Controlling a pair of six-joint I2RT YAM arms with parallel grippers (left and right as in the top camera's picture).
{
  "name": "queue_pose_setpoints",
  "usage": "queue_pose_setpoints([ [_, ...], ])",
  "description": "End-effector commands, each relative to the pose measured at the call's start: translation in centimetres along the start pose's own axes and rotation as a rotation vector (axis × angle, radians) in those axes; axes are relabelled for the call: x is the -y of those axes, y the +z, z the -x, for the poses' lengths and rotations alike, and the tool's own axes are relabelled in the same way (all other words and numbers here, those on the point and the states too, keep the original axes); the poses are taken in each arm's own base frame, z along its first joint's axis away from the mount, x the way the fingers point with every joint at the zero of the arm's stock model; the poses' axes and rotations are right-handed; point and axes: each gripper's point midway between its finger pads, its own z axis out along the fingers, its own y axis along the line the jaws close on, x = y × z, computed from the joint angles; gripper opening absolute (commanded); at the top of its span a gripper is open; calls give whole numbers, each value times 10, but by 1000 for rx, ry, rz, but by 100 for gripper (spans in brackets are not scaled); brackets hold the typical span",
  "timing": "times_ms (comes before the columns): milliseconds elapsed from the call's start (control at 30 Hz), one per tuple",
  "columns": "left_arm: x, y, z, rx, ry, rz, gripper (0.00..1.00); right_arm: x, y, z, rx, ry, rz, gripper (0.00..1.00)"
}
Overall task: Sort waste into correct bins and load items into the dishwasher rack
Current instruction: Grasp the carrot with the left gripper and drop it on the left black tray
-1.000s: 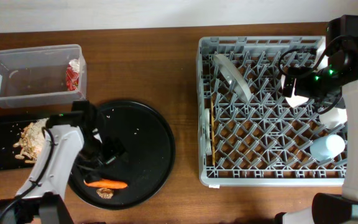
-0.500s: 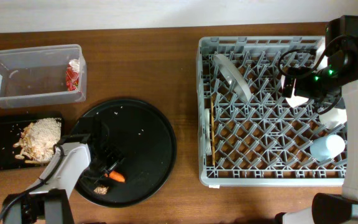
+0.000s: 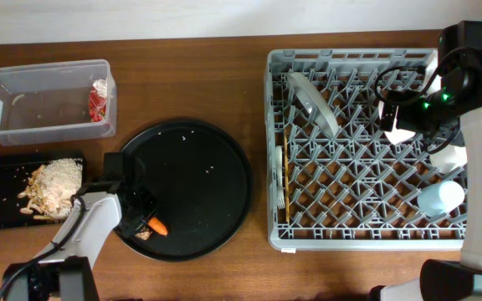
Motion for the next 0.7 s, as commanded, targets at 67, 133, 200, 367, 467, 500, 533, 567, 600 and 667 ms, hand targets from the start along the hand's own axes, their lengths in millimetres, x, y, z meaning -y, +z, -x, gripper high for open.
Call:
queue_pose_setpoints([
  [67,37,-79,68,206,84,-153,7,0,2,-3,-15,1,5,99],
  [133,16,-105,100,312,19,-120,7,0,2,-3,-14,1,5,99],
  [200,-8,-116,121,367,-58,-77,5,0,2,-3,-14,1,5,99],
  [367,-73,-130,161,469,-267,-48,5,0,2,-3,-14,1,5,99],
  [467,-105,-134,176,510,-362,-31,5,0,2,-3,-14,1,5,99],
  [500,-116,-132,181,516,-392,-23,5,0,2,-3,-14,1,5,99],
  [533,-124,-128,184,514,-413,-15,5,0,2,-3,-14,1,5,99],
  [567,-133,-120,187,498,-437,-3,5,0,2,-3,-14,1,5,99],
  [600,-140,-111,188,478,-454,9,5,0,2,-3,-14,1,5,99],
  [667,-150,-93,190,439,-479,27,5,0,2,-3,-14,1,5,99],
])
